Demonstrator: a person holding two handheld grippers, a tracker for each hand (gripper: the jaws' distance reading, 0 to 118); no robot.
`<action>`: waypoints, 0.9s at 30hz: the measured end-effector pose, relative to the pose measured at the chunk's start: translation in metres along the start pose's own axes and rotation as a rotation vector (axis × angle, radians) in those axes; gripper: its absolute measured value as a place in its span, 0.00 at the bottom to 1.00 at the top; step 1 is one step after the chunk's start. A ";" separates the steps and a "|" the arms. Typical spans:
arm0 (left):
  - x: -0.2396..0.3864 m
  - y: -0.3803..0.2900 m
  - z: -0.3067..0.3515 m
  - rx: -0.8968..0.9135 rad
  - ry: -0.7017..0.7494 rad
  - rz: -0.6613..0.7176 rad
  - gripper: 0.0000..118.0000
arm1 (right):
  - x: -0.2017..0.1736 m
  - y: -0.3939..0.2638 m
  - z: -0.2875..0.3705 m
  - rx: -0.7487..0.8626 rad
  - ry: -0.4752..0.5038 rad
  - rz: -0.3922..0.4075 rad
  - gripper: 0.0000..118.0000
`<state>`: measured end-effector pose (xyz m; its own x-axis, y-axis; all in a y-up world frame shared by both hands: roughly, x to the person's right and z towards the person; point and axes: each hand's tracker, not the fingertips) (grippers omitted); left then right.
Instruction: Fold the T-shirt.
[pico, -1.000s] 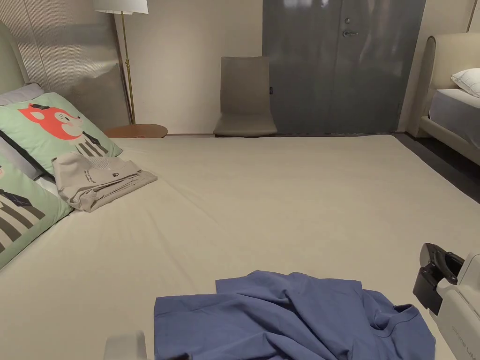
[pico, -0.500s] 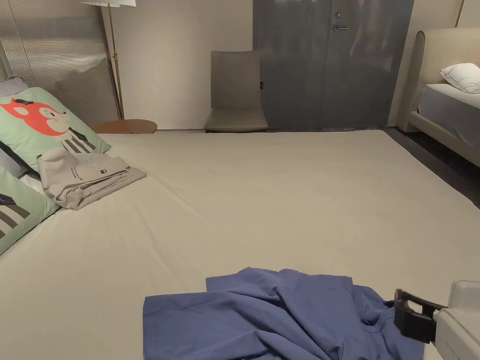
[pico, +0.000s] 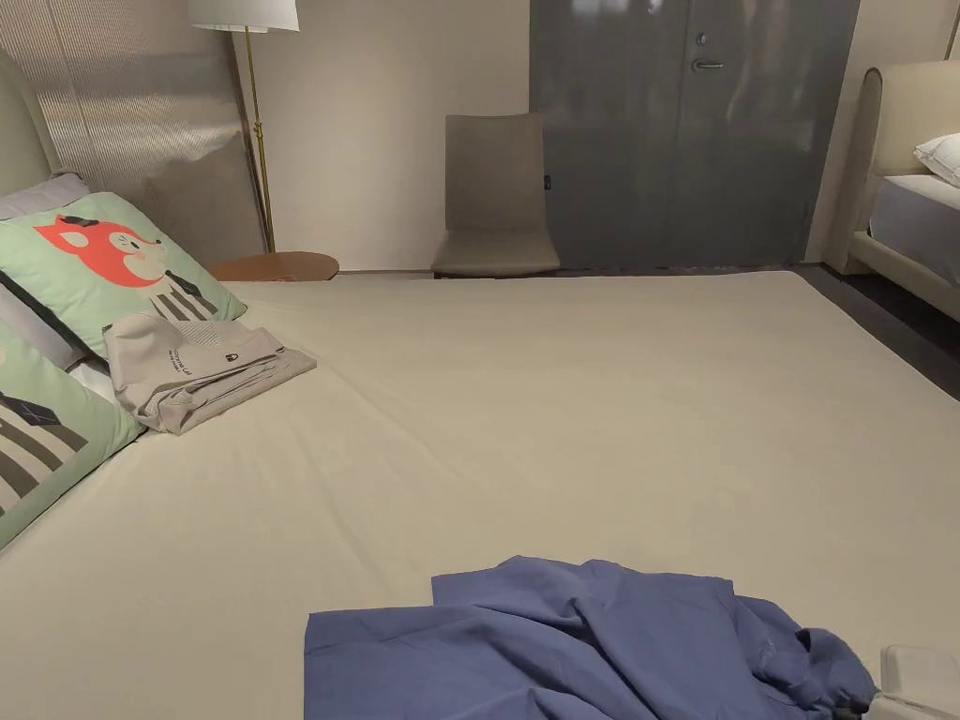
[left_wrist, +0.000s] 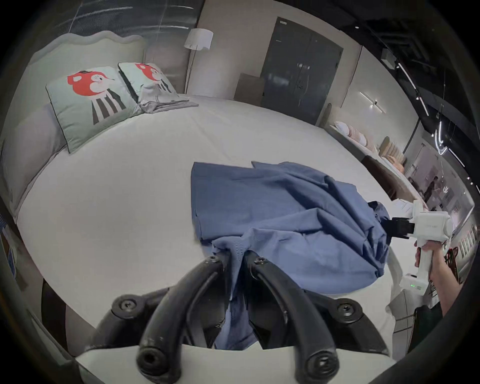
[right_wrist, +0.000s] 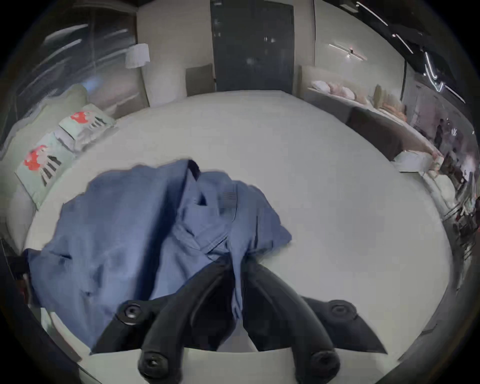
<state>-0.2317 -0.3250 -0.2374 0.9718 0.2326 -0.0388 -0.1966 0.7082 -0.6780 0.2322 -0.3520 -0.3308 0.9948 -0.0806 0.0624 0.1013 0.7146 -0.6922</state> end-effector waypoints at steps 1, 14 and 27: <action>0.001 0.005 0.003 0.009 -0.006 0.002 0.05 | 0.002 0.005 0.014 0.030 0.035 -0.008 0.04; 0.000 0.153 0.085 0.375 -0.082 -0.026 0.05 | -0.029 0.115 0.180 0.549 0.204 -0.038 0.04; 0.031 0.360 0.076 0.571 -0.108 -0.072 0.05 | -0.084 0.285 0.179 0.724 0.167 -0.026 0.04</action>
<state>-0.2826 -0.0122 -0.4270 0.9724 0.2160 0.0880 -0.1988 0.9649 -0.1717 0.1797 -0.0170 -0.4043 0.9828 -0.1671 -0.0781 0.1644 0.9856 -0.0407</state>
